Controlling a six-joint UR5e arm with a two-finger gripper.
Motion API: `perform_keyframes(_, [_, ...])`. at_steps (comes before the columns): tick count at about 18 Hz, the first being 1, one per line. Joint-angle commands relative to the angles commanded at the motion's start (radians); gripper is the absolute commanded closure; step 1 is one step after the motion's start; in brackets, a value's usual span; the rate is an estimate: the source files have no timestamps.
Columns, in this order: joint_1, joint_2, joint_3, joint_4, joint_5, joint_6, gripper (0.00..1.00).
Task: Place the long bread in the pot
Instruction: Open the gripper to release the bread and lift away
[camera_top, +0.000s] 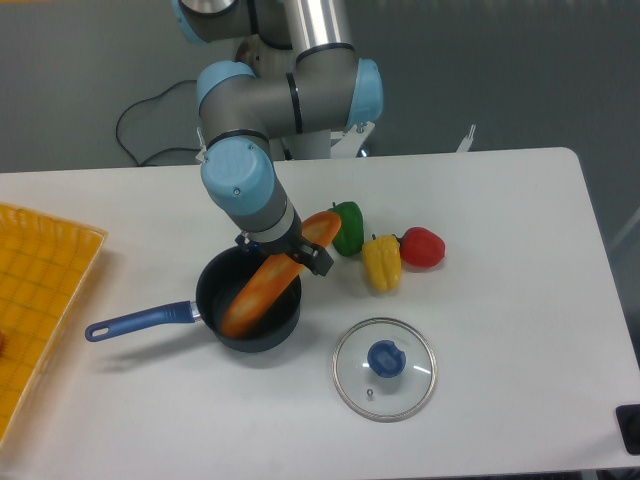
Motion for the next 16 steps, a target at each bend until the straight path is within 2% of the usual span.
perform_keyframes(5, [0.058,0.009,0.039,0.002,-0.043,0.005,0.0])
perform_keyframes(8, [0.087,-0.002,0.055,0.044,-0.046,0.008,0.0])
perform_keyframes(11, [0.135,-0.015,0.074,0.049,-0.092,0.014,0.0])
perform_keyframes(13, [0.161,-0.02,0.081,0.052,-0.098,0.085,0.0])
perform_keyframes(16, [0.199,-0.034,0.088,0.051,-0.103,0.268,0.0])
